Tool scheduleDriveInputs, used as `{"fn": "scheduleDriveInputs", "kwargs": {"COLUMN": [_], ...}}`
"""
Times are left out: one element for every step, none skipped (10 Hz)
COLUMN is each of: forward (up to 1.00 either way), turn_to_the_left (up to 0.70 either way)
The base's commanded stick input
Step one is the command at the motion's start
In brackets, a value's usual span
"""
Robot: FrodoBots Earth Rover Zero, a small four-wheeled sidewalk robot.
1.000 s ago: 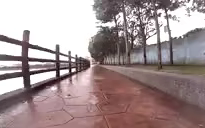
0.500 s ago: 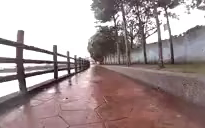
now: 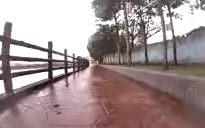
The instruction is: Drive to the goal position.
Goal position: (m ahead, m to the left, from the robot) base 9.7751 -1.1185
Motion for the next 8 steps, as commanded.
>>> {"fn": "scheduleDriveInputs", "kwargs": {"forward": [0.26, 0.0, 0.0, 0.0, 0.0, 0.0, 0.0, 0.0], "turn_to_the_left": [0.0, 0.0, 0.0, 0.0, 0.0, 0.0, 0.0, 0.0]}}
